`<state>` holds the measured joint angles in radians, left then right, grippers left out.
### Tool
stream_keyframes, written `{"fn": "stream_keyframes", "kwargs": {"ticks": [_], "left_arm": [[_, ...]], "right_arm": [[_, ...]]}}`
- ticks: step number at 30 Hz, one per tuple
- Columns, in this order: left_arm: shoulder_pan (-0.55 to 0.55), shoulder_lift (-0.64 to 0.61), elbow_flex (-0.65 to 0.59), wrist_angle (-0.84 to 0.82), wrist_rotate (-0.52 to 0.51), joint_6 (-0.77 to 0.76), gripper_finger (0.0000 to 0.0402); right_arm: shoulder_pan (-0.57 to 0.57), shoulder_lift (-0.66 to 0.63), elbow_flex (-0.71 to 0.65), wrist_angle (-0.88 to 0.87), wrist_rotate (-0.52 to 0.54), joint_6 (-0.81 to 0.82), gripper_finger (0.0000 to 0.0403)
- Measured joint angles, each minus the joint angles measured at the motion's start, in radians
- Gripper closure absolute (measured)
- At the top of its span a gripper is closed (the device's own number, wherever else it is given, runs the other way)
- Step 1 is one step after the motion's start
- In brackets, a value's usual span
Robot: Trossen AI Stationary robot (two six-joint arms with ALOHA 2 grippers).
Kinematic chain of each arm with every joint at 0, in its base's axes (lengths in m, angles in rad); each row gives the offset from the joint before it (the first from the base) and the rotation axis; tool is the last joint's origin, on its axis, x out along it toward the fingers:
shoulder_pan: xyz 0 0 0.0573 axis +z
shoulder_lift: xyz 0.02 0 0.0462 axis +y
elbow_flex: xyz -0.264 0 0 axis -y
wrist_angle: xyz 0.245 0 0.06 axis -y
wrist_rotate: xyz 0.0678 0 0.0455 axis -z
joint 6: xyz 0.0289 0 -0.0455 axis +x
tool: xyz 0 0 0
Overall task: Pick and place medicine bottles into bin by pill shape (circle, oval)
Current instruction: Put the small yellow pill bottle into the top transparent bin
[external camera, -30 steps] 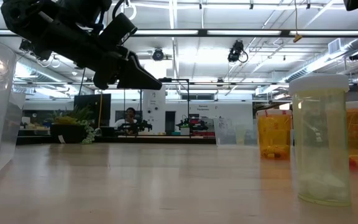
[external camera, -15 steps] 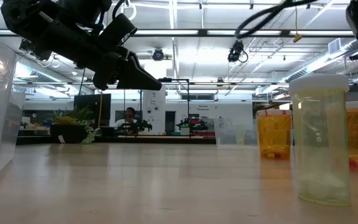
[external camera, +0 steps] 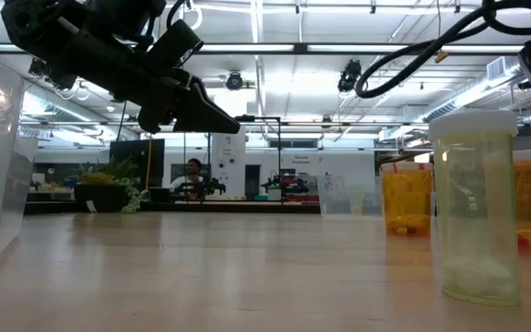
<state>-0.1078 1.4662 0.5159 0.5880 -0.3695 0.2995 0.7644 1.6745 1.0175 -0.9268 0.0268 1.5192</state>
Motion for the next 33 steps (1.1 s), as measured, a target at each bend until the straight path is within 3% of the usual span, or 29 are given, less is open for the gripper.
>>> {"fn": "stream_keyframes", "kwargs": {"ticks": [5,22,33], "left_arm": [[0.000,0.000,0.000,0.000,0.000,0.000,0.0338],[0.000,0.000,0.000,0.000,0.000,0.000,0.0340],[0.000,0.000,0.000,0.003,0.000,0.002,0.0346]], "right_arm": [[-0.011,0.000,-0.002,0.000,-0.006,0.000,0.0157],[-0.027,0.000,-0.002,-0.006,-0.068,-0.037,0.0273],[-0.160,-0.086,-0.002,-0.121,-0.088,-0.202,0.0270]]}}
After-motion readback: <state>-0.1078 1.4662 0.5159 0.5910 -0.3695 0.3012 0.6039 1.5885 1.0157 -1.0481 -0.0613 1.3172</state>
